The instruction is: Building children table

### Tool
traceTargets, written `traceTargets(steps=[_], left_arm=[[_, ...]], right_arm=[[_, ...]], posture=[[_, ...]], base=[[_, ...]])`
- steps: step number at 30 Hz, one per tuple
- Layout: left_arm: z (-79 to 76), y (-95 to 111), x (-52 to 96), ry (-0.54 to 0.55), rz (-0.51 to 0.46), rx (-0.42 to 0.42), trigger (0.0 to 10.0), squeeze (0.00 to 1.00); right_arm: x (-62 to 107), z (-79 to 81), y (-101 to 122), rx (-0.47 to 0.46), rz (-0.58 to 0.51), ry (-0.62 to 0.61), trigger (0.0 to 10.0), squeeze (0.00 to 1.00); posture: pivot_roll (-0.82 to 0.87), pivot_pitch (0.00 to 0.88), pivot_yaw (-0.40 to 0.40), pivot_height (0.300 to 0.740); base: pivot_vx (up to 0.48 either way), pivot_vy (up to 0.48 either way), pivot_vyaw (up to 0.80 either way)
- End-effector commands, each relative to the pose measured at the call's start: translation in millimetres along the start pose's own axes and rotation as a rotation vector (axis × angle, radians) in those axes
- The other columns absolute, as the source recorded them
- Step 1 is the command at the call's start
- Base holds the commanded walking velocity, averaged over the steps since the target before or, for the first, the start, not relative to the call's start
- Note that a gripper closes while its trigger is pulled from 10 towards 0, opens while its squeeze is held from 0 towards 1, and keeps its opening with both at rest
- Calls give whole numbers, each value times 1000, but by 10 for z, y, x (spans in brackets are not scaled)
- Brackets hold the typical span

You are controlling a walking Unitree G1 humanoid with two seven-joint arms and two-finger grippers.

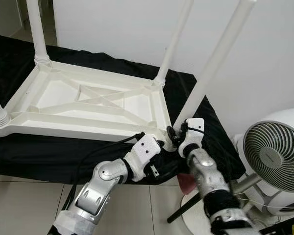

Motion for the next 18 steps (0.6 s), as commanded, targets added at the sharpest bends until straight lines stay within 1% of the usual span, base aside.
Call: traceTargets(steps=[1,2,3,4,6,9,11,12,15,18], left_arm=[[-46,42,-28,-6,-15,2,10000,0],[-46,42,-28,-6,-15,2,10000,0],[-50,45,-27,-3,-16,5,10000,0],[-56,47,-27,-2,-18,8,10000,0],[-62,46,-26,-3,-18,11,10000,0],[-69,37,-21,-6,-15,12,10000,0],[-69,37,-21,-6,-15,12,10000,0],[-58,37,-16,-4,-14,11,10000,0],[-32,31,-3,0,-8,2,10000,0],[-28,30,1,0,-6,-1,10000,0]], right_arm=[[94,-117,-159,11,60,-111,10000,0],[94,-117,-159,11,60,-111,10000,0],[118,-63,-125,3,42,-107,10000,0],[134,-41,-95,8,31,-105,10000,0],[142,-52,-82,14,28,-107,10000,0],[149,-126,-100,9,40,-130,10000,0],[149,-126,-100,9,40,-130,10000,0],[158,-138,-77,-5,25,-130,10000,1000],[177,-172,1,-32,-12,-132,10000,1000],[182,-189,40,-24,-23,-113,10000,1000]], posture=[[128,0,-210,740],[128,0,-210,740],[125,3,-207,740],[120,7,-203,740],[120,7,-203,740],[118,10,-202,740],[118,10,-202,740],[117,13,-202,740],[117,13,-202,740],[105,20,-204,740]], base=[[0,0,0],[0,0,0],[0,0,0],[0,0,0],[0,0,0],[0,0,0],[0,0,0],[0,0,0],[0,0,0],[0,0,0]])
Point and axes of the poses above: a point about 5 cm out from each wrist's last joint towards the gripper, its own x axis pointing back from the gripper into the wrist, its own y axis along the axis of the wrist's last joint, z = x × y, the point moved 4 cm from there along -x, pointing out of the wrist towards the gripper, and after that the axes turned 6 degrees about x, right-handed, at the moved point
